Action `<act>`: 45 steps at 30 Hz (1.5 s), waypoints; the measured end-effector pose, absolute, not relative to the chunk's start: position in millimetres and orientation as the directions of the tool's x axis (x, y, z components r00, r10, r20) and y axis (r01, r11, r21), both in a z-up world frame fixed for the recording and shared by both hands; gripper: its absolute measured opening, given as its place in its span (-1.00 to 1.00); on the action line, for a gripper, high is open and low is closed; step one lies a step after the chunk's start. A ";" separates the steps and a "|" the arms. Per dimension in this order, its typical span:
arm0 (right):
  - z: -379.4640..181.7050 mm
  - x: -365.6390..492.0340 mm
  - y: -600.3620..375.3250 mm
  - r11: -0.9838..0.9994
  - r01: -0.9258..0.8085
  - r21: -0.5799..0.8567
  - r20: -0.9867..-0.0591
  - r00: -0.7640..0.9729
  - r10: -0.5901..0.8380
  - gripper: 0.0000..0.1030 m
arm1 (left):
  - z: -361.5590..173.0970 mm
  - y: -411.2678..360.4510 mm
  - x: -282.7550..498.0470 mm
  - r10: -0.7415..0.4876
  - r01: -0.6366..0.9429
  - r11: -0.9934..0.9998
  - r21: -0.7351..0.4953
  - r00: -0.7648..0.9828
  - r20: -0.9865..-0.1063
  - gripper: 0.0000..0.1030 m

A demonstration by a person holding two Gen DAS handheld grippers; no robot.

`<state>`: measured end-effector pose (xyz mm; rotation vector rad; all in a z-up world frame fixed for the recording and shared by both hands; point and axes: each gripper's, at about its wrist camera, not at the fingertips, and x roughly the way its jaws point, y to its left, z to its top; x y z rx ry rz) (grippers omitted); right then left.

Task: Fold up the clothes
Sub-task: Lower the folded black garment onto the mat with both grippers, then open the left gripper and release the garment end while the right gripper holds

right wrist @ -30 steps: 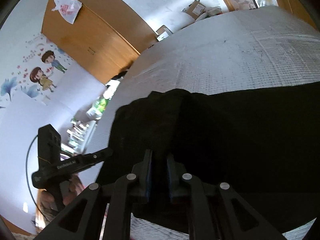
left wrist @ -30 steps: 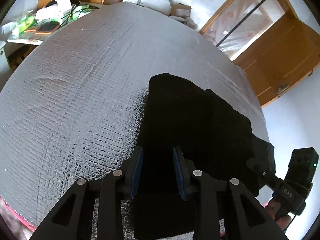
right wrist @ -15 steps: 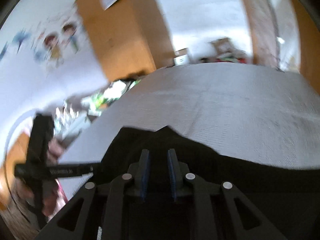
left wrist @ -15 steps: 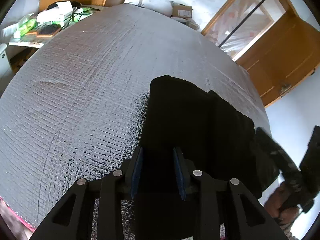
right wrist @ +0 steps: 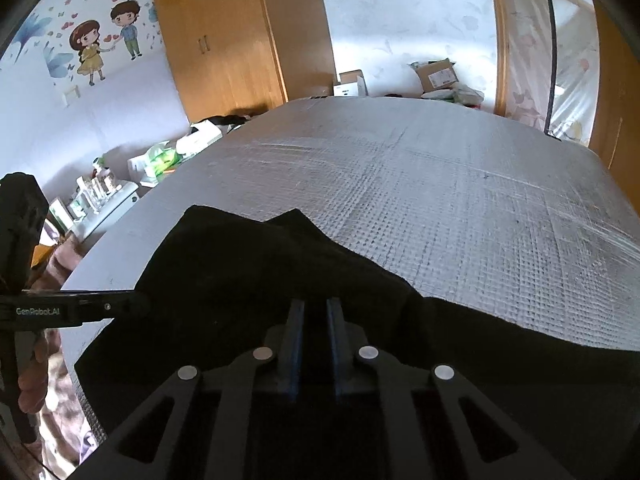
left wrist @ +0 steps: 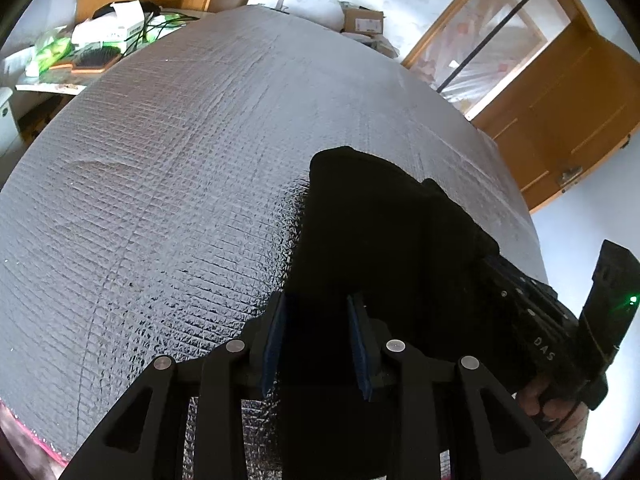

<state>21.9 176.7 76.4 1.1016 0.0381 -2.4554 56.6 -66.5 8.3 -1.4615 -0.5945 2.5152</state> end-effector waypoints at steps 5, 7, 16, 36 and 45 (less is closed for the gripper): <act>97.4 51.9 181.7 -0.890 0.434 0.140 -0.683 -0.609 -0.404 -0.73 | 13.6 -61.1 67.8 0.333 0.036 -0.911 -0.410 -0.523 -0.785 -0.38; 100.3 66.3 180.5 -0.883 0.450 0.132 -0.683 -0.605 -0.410 -0.68 | 16.1 -59.0 73.0 0.329 0.023 -0.916 -0.401 -0.529 -0.782 -0.38; 76.3 96.7 173.4 -0.901 0.431 0.054 -0.710 -0.618 -0.338 -0.58 | 6.6 -47.3 84.7 0.304 0.012 -0.931 -0.365 -0.528 -0.793 -0.38; 73.6 127.2 156.9 -0.902 0.431 -0.005 -0.687 -0.658 -0.310 -0.56 | 10.9 -35.5 142.9 0.269 -0.010 -0.949 -0.315 -0.548 -0.792 -0.37; 92.6 135.8 137.0 -0.890 0.454 -0.049 -0.672 -0.674 -0.307 -0.54 | 16.4 -43.9 154.9 0.327 -0.011 -0.925 -0.381 -0.534 -0.780 -0.37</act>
